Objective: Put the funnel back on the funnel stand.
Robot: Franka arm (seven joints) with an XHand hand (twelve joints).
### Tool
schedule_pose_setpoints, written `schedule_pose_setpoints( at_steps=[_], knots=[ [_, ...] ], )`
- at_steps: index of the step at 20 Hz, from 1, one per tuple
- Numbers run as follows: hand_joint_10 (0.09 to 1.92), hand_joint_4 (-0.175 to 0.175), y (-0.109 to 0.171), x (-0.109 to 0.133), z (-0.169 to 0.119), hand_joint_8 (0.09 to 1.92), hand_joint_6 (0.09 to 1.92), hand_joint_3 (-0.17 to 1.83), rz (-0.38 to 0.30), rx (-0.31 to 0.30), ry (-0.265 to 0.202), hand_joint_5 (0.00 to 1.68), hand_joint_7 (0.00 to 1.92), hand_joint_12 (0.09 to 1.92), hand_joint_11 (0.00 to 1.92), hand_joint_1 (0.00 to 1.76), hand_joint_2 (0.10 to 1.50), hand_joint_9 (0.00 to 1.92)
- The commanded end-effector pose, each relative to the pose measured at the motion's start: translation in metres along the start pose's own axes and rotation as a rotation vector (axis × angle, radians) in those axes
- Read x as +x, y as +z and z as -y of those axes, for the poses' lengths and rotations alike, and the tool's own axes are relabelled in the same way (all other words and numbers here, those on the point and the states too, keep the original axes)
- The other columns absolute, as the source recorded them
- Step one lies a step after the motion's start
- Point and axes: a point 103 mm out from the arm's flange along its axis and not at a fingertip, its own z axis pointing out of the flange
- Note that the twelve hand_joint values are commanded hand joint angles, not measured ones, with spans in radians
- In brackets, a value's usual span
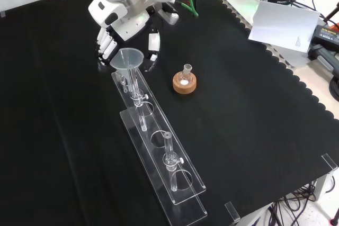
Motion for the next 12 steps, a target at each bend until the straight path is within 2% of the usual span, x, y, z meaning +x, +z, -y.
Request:
schedule_pose_setpoints(
  at_steps=[1, 6, 12],
  knots=[
    [0.63, -0.057, 0.005, 0.004, 0.000, 0.70, 0.26, 0.49, 0.002, 0.024, -0.002, 0.36, 0.19, 1.30, 0.47, 0.69, 0.79, 0.46],
    [0.67, -0.057, 0.003, 0.005, 0.007, 0.68, 0.11, 0.46, 0.020, 0.056, -0.016, 0.27, 0.06, 1.35, 0.36, 0.67, 0.74, 0.33],
    [0.72, -0.051, -0.008, 0.004, 0.032, 0.58, 0.09, 0.40, 0.026, 0.017, -0.022, 0.19, 0.00, 1.39, 0.26, 0.63, 0.68, 0.20]
  ],
)
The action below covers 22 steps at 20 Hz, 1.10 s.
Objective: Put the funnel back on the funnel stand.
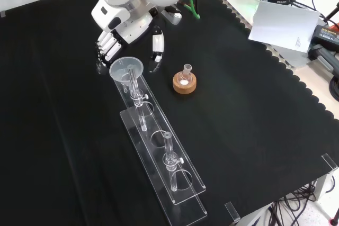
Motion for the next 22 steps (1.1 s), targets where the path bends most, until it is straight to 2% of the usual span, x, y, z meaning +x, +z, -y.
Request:
schedule_pose_setpoints(
  at_steps=[1, 12, 22],
  knots=[
    [0.72, -0.050, -0.011, -0.002, 0.029, 0.57, 0.09, 0.40, 0.006, -0.045, -0.004, 0.19, 0.00, 1.40, 0.25, 0.62, 0.68, 0.20],
    [0.73, -0.055, -0.033, -0.033, 0.102, 0.62, 0.09, 0.38, -0.042, -0.121, 0.057, 0.22, 0.04, 1.39, 0.27, 0.62, 0.68, 0.24],
    [0.73, -0.056, -0.020, -0.074, 0.155, 0.65, 0.09, 0.38, -0.085, -0.156, 0.106, 0.24, 0.08, 1.38, 0.31, 0.61, 0.70, 0.29]
  ],
)
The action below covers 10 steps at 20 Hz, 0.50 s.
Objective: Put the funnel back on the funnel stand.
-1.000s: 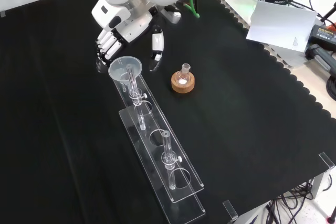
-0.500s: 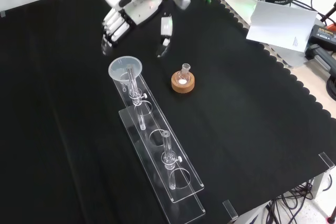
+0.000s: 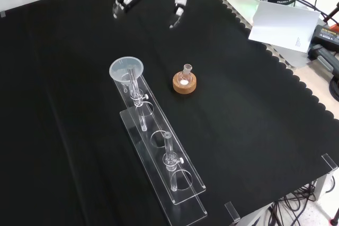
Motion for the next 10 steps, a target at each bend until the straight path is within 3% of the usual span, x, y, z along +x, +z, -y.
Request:
schedule_pose_setpoints(
  at_steps=[1, 10],
  knots=[
    [0.72, -0.056, 0.010, -0.043, 0.041, 0.65, 0.09, 0.38, -0.045, -0.022, 0.036, 0.24, 0.08, 1.38, 0.31, 0.61, 0.70, 0.30],
    [0.70, -0.056, 0.023, -0.081, 0.066, 0.66, 0.09, 0.38, -0.062, -0.037, 0.081, 0.26, 0.09, 1.37, 0.32, 0.61, 0.71, 0.32]
  ],
)
